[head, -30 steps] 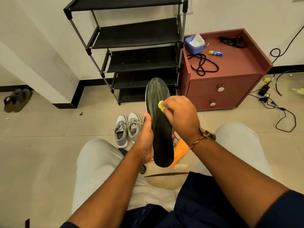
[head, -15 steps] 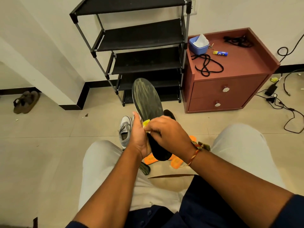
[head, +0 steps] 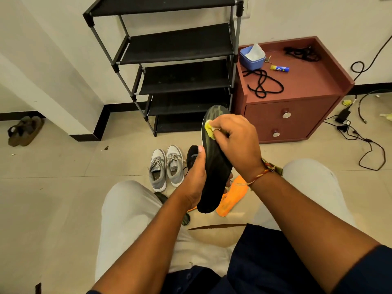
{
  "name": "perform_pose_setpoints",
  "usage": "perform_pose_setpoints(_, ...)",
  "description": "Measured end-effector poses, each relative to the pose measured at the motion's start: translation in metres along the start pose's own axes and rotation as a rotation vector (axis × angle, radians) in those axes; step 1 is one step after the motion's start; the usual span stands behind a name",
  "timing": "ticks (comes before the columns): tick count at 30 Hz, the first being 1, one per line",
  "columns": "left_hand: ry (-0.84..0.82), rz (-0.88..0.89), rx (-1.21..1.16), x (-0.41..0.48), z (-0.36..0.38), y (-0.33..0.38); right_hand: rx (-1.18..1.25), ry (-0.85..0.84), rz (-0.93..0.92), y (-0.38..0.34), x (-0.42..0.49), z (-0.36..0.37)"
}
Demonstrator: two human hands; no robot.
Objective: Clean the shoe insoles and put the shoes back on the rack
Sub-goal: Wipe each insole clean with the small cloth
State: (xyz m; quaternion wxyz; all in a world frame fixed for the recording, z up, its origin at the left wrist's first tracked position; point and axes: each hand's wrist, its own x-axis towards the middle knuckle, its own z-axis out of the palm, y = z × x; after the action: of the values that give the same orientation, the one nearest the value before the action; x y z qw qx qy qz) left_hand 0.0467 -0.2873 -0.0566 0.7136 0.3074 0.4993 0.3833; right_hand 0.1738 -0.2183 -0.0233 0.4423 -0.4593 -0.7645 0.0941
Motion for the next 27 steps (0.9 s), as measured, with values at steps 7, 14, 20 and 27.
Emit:
perform_pose_setpoints(7,0.094,0.068,-0.169,0.002,-0.011,0.005,0.109,-0.176,-0.063,-0.013,-0.015,0.014)
perform_pose_setpoints(14,0.219,0.158,-0.413,0.003,-0.029,0.018,0.146,-0.403,-0.140,-0.025,-0.040,0.032)
perform_pose_setpoints(20,0.191,0.138,-0.477,0.001,-0.038,0.021,0.203,-0.433,-0.146,-0.028,-0.038,0.026)
perform_pose_setpoints(27,0.193,0.100,-0.456,0.002,-0.030,0.020,0.162,-0.407,-0.117,-0.024,-0.040,0.029)
